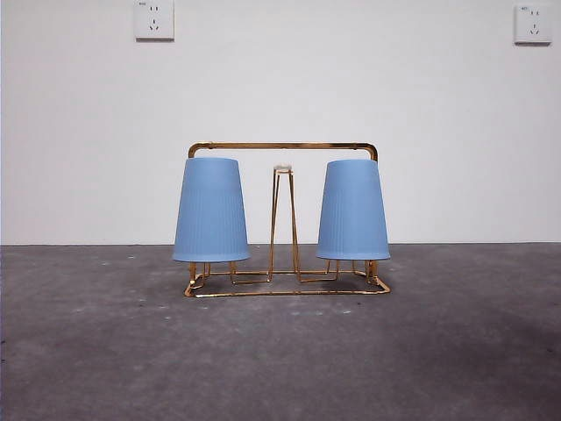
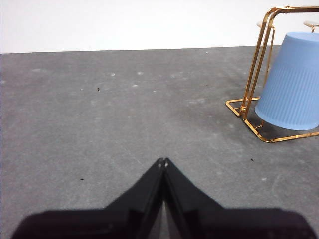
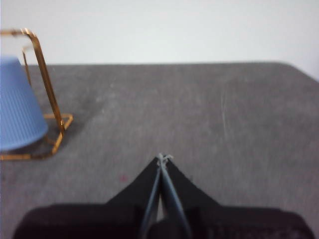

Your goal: Pick up cup 1,put cup 1 in the cup rack,pick up cup 2,put cup 2 in the cup rack

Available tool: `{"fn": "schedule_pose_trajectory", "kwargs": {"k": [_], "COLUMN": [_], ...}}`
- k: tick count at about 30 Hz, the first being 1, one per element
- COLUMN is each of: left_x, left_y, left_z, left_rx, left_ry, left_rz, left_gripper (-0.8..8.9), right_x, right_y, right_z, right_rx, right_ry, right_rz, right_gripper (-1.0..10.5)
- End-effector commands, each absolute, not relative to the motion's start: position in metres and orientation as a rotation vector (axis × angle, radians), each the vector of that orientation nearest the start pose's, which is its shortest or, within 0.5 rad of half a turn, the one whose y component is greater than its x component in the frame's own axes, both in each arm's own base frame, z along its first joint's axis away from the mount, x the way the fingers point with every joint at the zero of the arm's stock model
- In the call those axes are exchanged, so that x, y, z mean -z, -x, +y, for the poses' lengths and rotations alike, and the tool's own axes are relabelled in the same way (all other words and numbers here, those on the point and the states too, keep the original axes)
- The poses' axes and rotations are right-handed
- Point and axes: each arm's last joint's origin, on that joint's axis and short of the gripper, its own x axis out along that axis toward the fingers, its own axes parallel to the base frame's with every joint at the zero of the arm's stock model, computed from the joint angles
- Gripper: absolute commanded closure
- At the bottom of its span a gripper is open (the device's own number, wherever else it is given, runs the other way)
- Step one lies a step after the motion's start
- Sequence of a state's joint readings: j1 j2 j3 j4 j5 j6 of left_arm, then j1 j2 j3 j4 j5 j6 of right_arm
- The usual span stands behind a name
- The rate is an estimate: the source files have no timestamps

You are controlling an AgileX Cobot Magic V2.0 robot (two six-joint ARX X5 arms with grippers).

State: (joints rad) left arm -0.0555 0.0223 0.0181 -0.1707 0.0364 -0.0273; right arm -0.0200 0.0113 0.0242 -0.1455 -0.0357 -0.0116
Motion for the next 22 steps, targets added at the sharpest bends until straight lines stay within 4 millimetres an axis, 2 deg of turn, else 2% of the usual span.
{"fn": "schedule_pose_trajectory", "kwargs": {"k": [1,22], "left_x": [-0.1484,-0.1484], "left_y": [-0.0968,-0.0968], "left_z": [-0.0066,-0.0066], "left_rx": [0.088,0.088], "left_ry": [0.031,0.031], "left_rz": [0.181,0.181], "left_gripper": [8.17,8.17], "right_x": [-0.1504,-0.1501], "right_y": [-0.0958,-0.0958], "right_z": [-0.0015,-0.002], "right_rx": [0.004,0.022], "right_ry": [-0.01,-0.01], "right_rz": [0.174,0.177], "right_gripper": [9.4,9.4]}}
